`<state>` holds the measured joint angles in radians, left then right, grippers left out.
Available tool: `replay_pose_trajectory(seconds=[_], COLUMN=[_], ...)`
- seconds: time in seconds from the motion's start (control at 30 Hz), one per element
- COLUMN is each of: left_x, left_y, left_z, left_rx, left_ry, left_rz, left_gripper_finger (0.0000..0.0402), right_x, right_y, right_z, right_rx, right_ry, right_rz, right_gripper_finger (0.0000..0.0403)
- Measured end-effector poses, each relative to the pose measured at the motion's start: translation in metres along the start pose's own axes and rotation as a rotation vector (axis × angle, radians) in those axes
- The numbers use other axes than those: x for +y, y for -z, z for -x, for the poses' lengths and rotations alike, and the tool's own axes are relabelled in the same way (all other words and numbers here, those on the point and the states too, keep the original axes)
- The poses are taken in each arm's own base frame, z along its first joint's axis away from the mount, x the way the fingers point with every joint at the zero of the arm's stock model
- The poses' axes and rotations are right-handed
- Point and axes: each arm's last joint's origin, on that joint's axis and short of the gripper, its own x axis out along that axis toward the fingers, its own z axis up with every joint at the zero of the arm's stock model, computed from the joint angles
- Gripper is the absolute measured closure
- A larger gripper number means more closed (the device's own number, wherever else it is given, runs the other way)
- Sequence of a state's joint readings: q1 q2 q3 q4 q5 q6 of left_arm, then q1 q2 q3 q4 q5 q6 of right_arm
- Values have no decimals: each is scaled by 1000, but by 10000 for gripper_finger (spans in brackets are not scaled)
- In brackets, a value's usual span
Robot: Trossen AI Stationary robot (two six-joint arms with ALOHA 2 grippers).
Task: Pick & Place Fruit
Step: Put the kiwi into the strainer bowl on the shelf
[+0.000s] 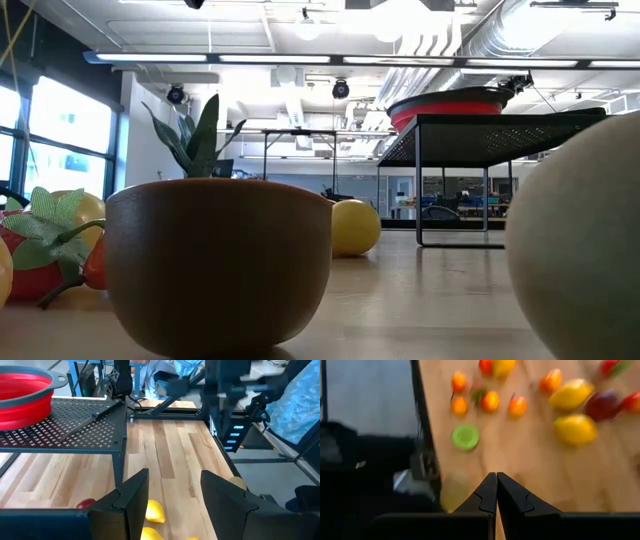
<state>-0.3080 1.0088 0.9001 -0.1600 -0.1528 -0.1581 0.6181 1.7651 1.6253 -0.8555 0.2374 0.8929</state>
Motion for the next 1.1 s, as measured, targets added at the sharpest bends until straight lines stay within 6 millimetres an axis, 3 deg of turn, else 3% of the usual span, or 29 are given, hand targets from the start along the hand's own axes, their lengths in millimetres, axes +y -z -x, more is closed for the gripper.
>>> replay_pose_trajectory(seconds=[0.23,0.43,0.97,1.1], left_x=[0,0,0,0], left_y=[0,0,3,3], left_z=[0,0,0,0], left_rx=[0,0,33,32], left_ry=[0,1,-2,-2], left_rz=[-3,-3,29,29], left_gripper_finger=[227,227,227,227], right_x=[10,25,46,45], right_y=[10,8,21,29], right_z=[-31,-46,-24,-39], right_rx=[152,114,-24,45], right_ry=[-82,-195,-90,-51], right_rz=[-20,-59,-93,-128], right_gripper_finger=[399,399,399,399])
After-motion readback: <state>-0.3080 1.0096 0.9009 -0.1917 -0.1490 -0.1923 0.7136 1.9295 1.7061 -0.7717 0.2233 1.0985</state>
